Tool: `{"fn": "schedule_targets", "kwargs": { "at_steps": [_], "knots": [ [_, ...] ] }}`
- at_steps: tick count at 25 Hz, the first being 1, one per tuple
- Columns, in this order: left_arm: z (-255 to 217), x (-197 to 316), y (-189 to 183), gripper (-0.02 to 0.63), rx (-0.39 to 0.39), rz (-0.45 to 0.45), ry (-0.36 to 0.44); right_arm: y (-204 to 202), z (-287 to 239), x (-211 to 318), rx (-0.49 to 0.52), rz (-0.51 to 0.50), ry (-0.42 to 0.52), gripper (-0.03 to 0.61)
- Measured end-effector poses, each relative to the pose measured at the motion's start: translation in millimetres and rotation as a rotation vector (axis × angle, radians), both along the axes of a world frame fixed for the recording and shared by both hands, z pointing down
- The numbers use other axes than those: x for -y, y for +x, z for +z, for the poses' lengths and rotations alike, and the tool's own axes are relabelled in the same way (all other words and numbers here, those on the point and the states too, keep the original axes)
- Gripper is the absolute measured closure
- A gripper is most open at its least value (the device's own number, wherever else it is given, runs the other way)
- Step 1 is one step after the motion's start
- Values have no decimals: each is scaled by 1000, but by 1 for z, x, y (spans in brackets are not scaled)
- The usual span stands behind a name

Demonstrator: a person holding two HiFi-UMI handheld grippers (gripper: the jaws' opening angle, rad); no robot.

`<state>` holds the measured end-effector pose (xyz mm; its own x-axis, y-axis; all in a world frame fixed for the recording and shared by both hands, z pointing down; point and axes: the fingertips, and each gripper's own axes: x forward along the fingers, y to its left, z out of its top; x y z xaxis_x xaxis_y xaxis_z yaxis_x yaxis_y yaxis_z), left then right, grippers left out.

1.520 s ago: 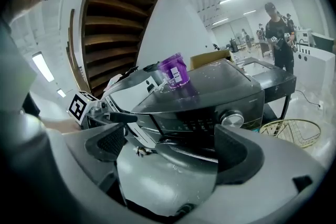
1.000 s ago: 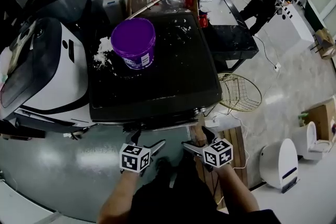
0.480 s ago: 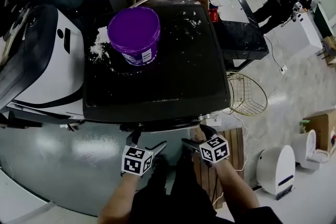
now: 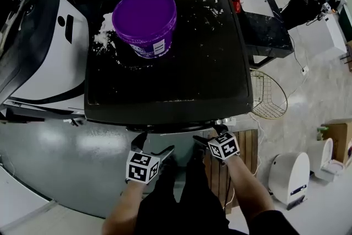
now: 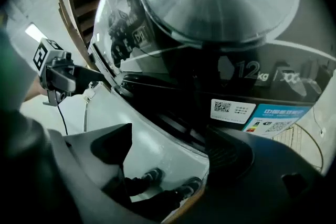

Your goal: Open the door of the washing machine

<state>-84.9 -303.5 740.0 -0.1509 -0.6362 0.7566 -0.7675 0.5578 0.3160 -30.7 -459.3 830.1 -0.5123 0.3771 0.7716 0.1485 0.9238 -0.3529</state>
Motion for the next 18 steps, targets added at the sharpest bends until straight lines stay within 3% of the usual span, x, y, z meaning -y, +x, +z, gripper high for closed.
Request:
{"fn": "schedule_targets", "kwargs": {
  "at_steps": [6, 11, 13, 15, 18],
  "knots": [
    [3, -10, -2, 99, -19, -47, -6, 7, 27, -2, -76, -116, 83, 160],
    [2, -19, -5, 100, -22, -78, -7, 15, 37, -3, -75, -299, 242, 213],
    [1, -24, -3, 100, -25, -86, -11, 19, 42, 1, -66, -372, 313, 263],
    [2, -29, -1, 100, -28, -95, -13, 19, 44, 5, -46, -392, 349, 308],
    [3, -36, 2, 100, -33, -111, -17, 17, 47, 9, -30, -408, 401, 322]
  ]
}}
